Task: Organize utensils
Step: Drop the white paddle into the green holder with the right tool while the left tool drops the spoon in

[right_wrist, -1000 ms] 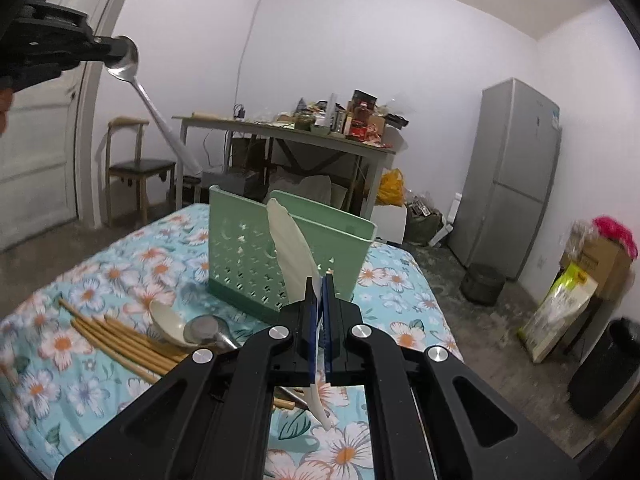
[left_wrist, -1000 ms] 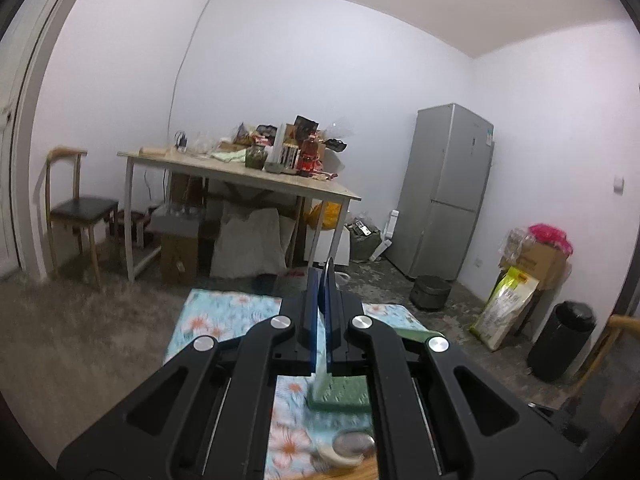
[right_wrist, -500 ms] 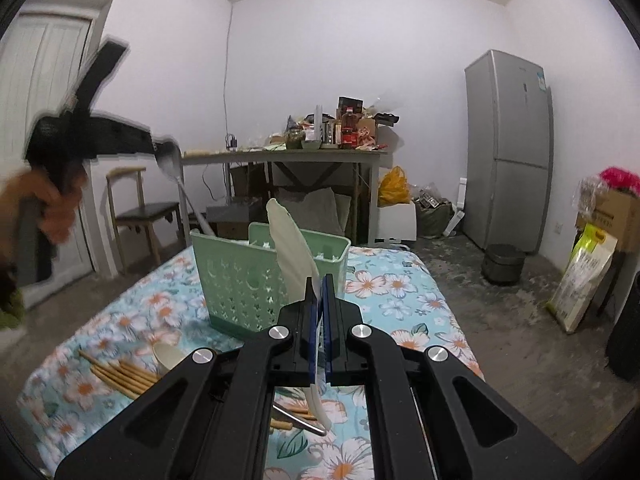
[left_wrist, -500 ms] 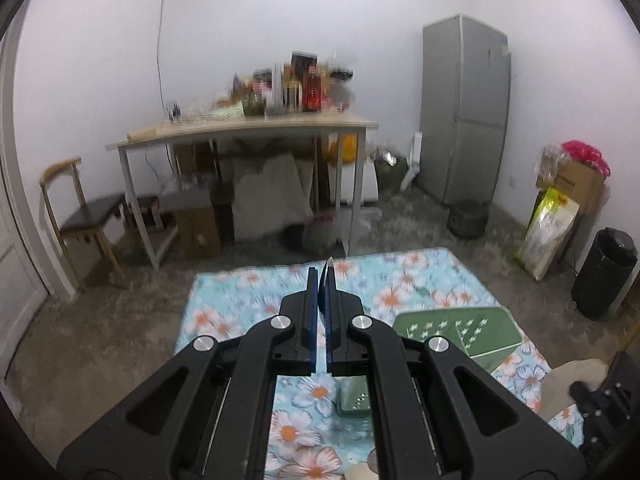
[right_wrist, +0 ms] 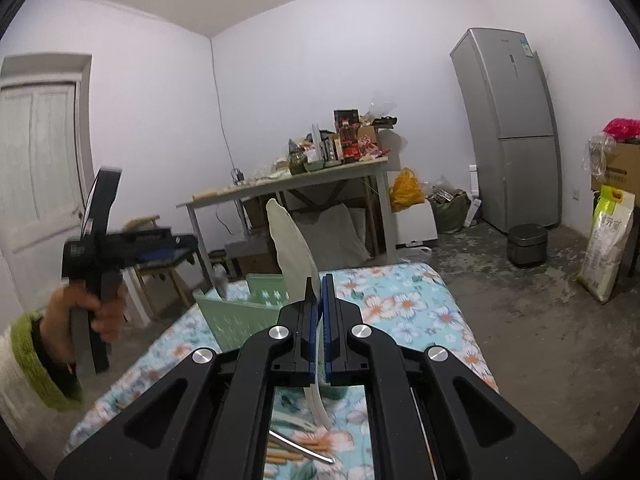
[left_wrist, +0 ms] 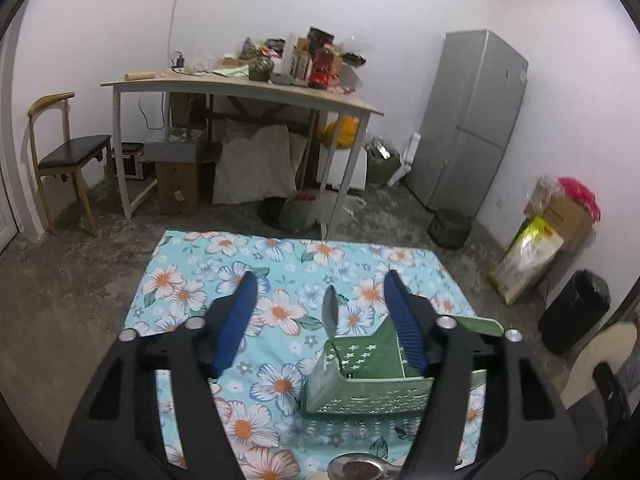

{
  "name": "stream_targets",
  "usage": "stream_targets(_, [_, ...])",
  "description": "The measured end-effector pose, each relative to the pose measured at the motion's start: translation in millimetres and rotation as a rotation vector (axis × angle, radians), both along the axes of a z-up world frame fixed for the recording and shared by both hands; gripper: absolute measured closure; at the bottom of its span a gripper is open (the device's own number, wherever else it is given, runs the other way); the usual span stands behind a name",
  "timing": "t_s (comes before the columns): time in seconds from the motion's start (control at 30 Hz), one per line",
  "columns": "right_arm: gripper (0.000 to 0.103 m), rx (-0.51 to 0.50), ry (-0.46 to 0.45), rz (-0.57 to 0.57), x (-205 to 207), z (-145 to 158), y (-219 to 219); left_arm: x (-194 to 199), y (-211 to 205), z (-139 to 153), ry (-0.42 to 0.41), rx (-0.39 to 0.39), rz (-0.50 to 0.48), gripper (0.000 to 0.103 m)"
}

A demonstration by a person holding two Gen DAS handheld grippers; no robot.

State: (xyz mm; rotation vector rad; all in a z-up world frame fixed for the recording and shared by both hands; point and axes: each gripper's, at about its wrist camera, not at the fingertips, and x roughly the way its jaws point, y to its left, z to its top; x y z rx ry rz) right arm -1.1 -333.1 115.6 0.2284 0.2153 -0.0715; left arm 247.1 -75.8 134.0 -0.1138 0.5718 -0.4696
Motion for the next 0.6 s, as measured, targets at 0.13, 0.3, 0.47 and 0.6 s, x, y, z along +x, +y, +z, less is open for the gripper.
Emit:
stream_targets(0.13, [0.1, 0.013, -0.063, 0.019, 5.6, 20.0, -3.8, -14.6, 19.3, -1.0, -0.004, -0.038, 0.017, 0.028])
stream_targets(0.3, [0.1, 0.021, -0.149, 0.038, 28.7, 48.5, -12.1, -41.5, 44.7, -20.9, 0.034, -0.061, 0.035, 0.023])
stream_targets(0.47, [0.1, 0.037, -0.151, 0.052, 69.8, 49.7, -15.1, -67.4, 61.3, -46.4, 0.065, -0.006, 0.053, 0.023])
stream_targets(0.6, [0.1, 0.032, -0.104, 0.048, 102.8, 34.7, -13.4, -90.3, 73.5, -67.6, 0.095, 0.045, 0.055, 0.022])
